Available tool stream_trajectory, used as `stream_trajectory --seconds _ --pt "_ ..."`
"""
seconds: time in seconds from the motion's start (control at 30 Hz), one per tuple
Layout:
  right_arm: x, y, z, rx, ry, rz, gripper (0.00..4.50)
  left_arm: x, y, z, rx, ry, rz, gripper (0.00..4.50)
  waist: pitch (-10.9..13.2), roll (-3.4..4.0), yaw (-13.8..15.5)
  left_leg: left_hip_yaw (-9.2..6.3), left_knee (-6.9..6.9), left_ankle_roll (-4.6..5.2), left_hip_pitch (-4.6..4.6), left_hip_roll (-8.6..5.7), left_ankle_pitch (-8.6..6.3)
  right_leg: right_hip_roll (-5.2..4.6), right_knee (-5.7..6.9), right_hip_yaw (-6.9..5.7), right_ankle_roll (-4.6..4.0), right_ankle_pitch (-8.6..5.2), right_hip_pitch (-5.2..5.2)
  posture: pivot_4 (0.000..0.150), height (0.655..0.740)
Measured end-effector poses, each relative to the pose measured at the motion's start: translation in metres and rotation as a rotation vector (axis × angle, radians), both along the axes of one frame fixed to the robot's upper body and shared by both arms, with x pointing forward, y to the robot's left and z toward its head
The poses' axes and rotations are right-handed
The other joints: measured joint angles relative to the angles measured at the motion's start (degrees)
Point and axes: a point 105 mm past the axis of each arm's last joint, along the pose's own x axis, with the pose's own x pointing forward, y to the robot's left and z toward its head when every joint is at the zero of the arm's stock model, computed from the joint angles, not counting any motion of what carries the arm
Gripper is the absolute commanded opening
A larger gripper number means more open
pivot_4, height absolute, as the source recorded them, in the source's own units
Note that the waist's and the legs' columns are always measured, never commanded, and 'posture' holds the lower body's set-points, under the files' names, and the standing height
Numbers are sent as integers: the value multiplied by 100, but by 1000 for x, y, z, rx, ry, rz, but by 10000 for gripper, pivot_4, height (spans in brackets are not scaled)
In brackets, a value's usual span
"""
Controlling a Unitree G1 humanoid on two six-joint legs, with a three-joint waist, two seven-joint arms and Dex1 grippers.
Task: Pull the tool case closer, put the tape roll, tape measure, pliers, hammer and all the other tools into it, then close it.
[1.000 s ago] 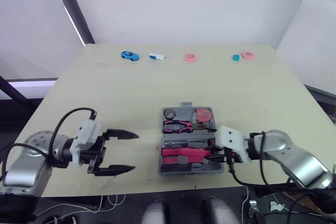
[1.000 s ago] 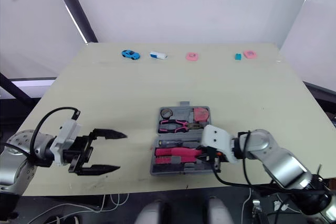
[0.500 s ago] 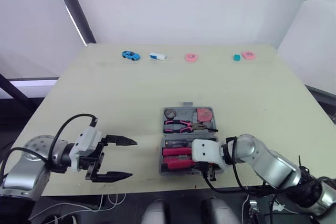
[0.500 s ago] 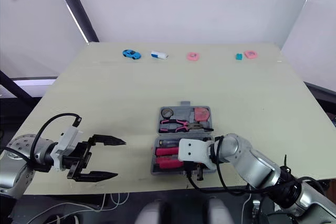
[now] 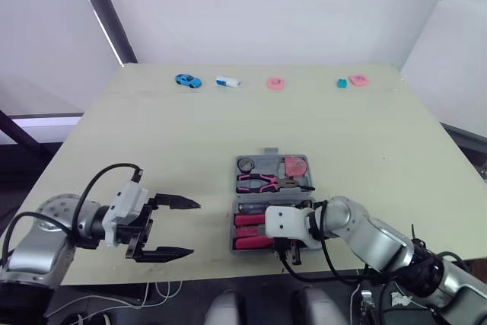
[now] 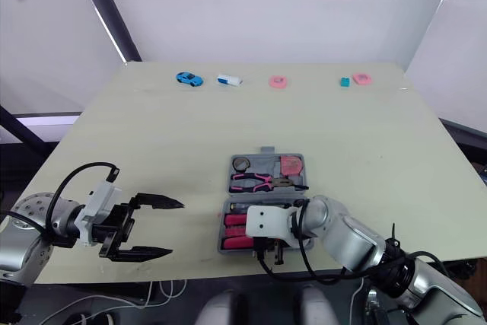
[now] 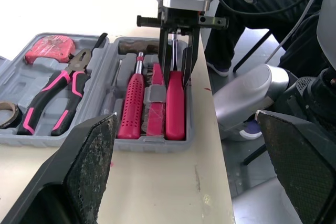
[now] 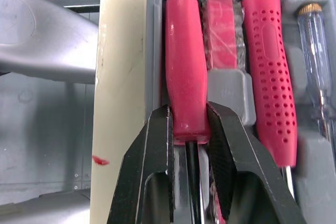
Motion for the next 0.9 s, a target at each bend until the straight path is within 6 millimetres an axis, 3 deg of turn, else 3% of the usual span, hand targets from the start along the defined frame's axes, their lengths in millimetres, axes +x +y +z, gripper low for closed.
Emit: stream_trajectory --seconds 0.13,0.3,0.63,0.73,0.83,0.9 --pt "0 0 0 -1 0 -1 3918 0 -1 -1 -6 1 0 45000 0 0 -3 0 0 0 0 0 0 0 0 0 0 0 0 1500 7400" --pt "3 -2 2 -1 -11 -12 28138 -1 -1 -1 -7 4 1 45000 0 0 -1 0 0 0 0 0 0 -1 -1 0 0 0 0 1500 7400" --pt "1 -5 14 112 3 10 28138 -2 0 -2 -7 12 4 45000 0 0 1 -1 0 0 0 0 0 0 -1 0 0 0 0 1500 7400" --pt "0 -4 14 166 7 13 20119 -2 -2 -2 -11 8 -3 45000 0 0 1 1 0 0 -1 0 0 0 -1 0 1 0 0 1500 7400" --pt "3 -9 7 161 2 4 5965 -3 -4 -1 -12 3 -10 45000 0 0 0 1 0 0 -1 0 0 -1 -1 0 1 0 1 1500 7400" --pt "4 -12 3 167 9 -2 204 -2 -4 -1 -14 3 -9 45000 0 -1 1 0 0 0 -1 0 0 0 -1 0 0 0 0 1500 7400"
